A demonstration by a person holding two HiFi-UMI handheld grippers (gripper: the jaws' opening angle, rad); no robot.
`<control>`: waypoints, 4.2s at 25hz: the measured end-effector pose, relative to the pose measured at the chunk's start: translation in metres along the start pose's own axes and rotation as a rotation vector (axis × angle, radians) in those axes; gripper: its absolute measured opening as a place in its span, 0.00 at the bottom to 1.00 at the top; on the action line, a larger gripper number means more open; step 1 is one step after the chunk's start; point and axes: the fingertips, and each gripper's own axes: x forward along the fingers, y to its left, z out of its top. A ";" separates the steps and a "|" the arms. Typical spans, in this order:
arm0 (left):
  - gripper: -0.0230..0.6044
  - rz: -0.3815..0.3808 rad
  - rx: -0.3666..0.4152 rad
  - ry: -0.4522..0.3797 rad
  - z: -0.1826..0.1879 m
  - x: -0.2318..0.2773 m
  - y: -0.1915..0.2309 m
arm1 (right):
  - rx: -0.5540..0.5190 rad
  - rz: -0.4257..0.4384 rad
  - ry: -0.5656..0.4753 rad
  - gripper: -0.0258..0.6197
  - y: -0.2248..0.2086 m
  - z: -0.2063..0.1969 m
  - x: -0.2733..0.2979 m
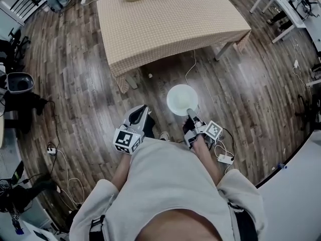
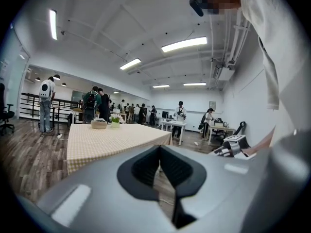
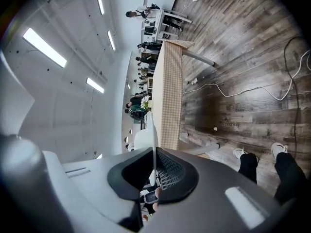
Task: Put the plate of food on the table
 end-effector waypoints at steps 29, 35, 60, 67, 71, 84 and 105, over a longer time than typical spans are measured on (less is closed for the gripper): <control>0.05 -0.047 -0.051 -0.004 0.044 0.186 0.208 | -0.023 -0.054 -0.041 0.06 0.051 0.097 0.223; 0.05 -0.065 -0.063 0.002 0.060 0.231 0.264 | -0.028 -0.047 -0.043 0.06 0.077 0.115 0.290; 0.05 -0.087 -0.050 0.020 0.095 0.341 0.322 | -0.020 -0.020 -0.074 0.06 0.118 0.210 0.393; 0.05 -0.012 -0.066 0.012 0.092 0.346 0.309 | -0.038 -0.019 0.013 0.06 0.113 0.220 0.398; 0.05 0.027 -0.071 0.016 0.105 0.372 0.301 | -0.046 -0.023 0.060 0.06 0.119 0.253 0.404; 0.05 0.099 -0.105 0.091 0.064 0.365 0.297 | 0.007 -0.046 0.086 0.06 0.083 0.251 0.385; 0.05 0.133 -0.067 0.097 0.037 0.378 0.304 | 0.031 -0.065 0.085 0.06 0.046 0.245 0.373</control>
